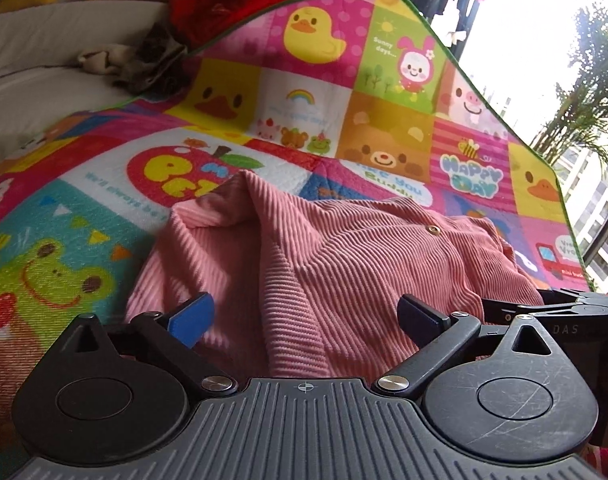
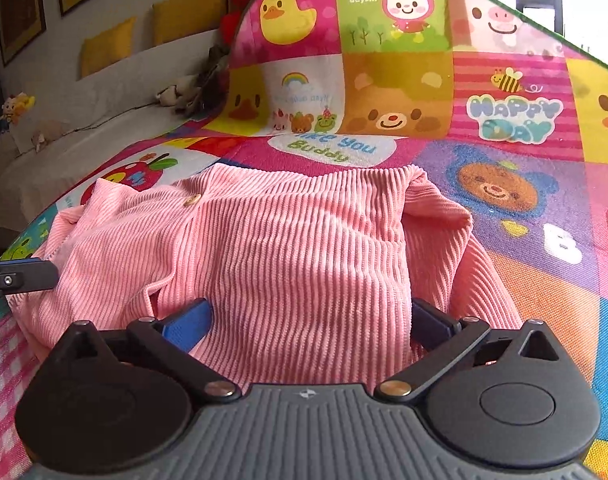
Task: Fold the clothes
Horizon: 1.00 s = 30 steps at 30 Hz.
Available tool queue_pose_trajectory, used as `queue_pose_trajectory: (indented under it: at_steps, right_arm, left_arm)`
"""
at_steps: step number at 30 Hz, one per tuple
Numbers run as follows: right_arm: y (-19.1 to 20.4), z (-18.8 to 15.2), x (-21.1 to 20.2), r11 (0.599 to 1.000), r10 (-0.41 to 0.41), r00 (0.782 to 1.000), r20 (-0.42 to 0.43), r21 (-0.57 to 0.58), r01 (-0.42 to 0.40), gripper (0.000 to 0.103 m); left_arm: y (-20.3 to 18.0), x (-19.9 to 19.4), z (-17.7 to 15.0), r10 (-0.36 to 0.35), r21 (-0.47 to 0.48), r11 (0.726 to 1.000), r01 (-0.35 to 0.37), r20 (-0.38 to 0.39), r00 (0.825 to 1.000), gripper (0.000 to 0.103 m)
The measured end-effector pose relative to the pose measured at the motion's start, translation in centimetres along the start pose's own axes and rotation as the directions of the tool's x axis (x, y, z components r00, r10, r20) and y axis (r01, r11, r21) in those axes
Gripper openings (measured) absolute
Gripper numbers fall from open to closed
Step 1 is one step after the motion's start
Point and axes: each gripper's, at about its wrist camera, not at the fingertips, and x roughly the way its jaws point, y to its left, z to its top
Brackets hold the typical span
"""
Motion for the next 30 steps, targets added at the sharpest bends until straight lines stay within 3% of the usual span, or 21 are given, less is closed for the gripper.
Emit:
queue_pose_trajectory:
  at_steps: [5,8,13,16,18,19,20,21,23,25,28,30]
  right_arm:
    - [-0.3,0.0,-0.1,1.0,0.013,1.0,0.006,0.013,-0.013,0.103]
    - [-0.4,0.0,-0.1,1.0,0.02,1.0,0.01,0.022,-0.02,0.103]
    - [-0.8,0.0,-0.2,0.999,0.034,0.999,0.015,0.036,-0.034,0.103]
    - [-1.1,0.0,-0.4,0.997,0.053,0.998,0.02,0.051,-0.054,0.103]
    - [-1.4,-0.1,-0.5,0.995,0.071,0.997,0.021,0.062,-0.073,0.103]
    - [-1.6,-0.1,-0.5,0.994,0.081,0.996,0.022,0.067,-0.082,0.103]
    - [-1.6,-0.1,-0.6,0.994,0.086,0.996,0.022,0.068,-0.087,0.103]
    - [-1.5,-0.1,-0.5,0.995,0.083,0.996,0.018,0.059,-0.084,0.103]
    - [-1.0,0.0,-0.4,0.997,0.065,0.998,0.009,0.036,-0.065,0.103]
    - [-0.6,0.0,-0.4,0.999,0.044,0.999,0.005,0.021,-0.044,0.103]
    - [0.8,0.1,-1.9,1.0,0.016,0.999,0.051,-0.025,-0.014,0.103]
    - [3.2,0.1,-4.3,0.989,0.032,0.989,0.141,-0.149,-0.01,0.103]
  left_arm:
    - [1.9,-1.8,0.2,0.135,-0.024,0.991,-0.134,0.035,0.99,0.098]
    - [3.2,-1.1,0.3,0.173,-0.06,0.983,-0.174,-0.017,0.985,0.077]
    - [2.7,-0.1,0.1,0.183,-0.017,0.983,-0.184,-0.036,0.982,0.088]
    - [2.7,0.2,0.2,0.196,-0.012,0.981,-0.196,-0.026,0.98,0.086]
    - [2.8,0.3,0.3,0.215,-0.017,0.976,-0.216,-0.018,0.976,0.064]
    - [2.8,0.3,0.3,0.215,-0.014,0.977,-0.215,-0.015,0.977,0.061]
    - [2.9,0.3,0.4,0.21,-0.015,0.978,-0.21,-0.013,0.978,0.052]
    - [3.0,0.2,0.5,0.192,-0.028,0.981,-0.192,-0.015,0.981,0.04]
    - [3.4,0.0,0.8,0.155,-0.054,0.986,-0.156,-0.017,0.988,0.031]
    - [3.7,-0.2,1.1,0.119,-0.08,0.99,-0.12,-0.018,0.993,0.013]
    - [4.2,-0.5,1.5,0.064,-0.119,0.991,-0.065,-0.017,0.998,0.01]
    - [4.5,-0.7,1.8,0.027,-0.145,0.989,-0.029,-0.016,1.0,0.01]
